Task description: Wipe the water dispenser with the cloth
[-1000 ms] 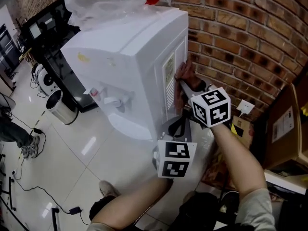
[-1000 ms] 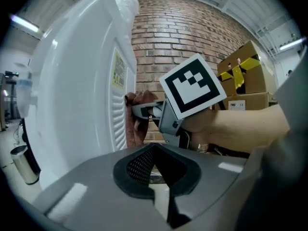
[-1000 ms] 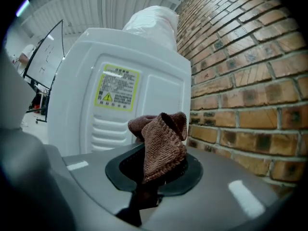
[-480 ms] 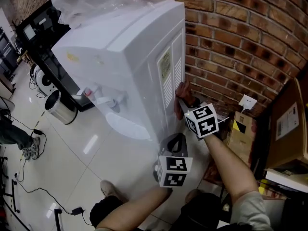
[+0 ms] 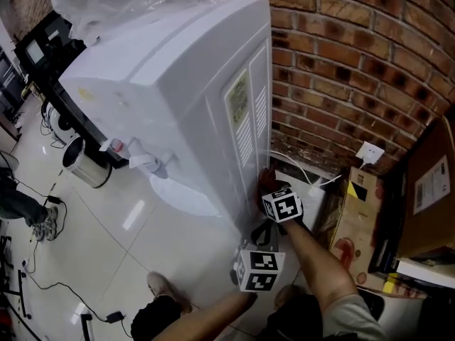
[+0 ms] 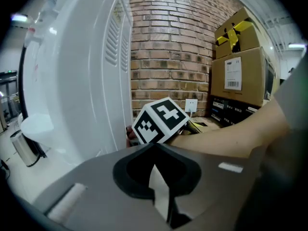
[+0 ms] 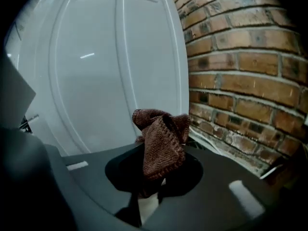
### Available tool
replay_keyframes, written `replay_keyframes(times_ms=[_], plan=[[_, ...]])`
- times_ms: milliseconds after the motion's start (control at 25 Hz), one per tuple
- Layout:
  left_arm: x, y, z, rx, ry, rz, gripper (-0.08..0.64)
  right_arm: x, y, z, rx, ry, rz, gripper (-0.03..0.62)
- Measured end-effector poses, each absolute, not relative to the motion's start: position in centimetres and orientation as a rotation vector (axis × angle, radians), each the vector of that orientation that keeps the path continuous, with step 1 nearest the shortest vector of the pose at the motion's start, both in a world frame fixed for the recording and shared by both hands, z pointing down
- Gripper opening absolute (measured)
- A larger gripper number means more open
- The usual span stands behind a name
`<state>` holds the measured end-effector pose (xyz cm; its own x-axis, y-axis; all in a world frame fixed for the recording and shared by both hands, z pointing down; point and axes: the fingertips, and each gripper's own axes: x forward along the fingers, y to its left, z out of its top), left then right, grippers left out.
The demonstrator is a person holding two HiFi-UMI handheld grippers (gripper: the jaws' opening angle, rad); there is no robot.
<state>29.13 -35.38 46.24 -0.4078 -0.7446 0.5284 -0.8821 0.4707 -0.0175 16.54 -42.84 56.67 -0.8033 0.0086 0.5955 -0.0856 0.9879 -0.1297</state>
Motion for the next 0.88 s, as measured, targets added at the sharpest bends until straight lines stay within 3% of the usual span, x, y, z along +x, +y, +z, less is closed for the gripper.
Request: replay_keyframes(times_ms=[520, 720, 880], plan=[[28.9, -33.2, 51.5, 1.285, -2.192, 0.441, 0.000, 17.9, -42.9, 65.6, 0.091, -2.345, 0.239, 0.077], [29.2, -33.7, 50.0, 1.321, -2.203, 0.444, 0.000, 18.6, -44.4, 62.4, 0.146, -2.433, 0.279, 0.077], [29.4, -34.2, 46.4, 1.368, -2.244, 0.439, -0.001, 19.6, -45.8, 54.3, 0.191, -2.608, 0.291, 0.078]])
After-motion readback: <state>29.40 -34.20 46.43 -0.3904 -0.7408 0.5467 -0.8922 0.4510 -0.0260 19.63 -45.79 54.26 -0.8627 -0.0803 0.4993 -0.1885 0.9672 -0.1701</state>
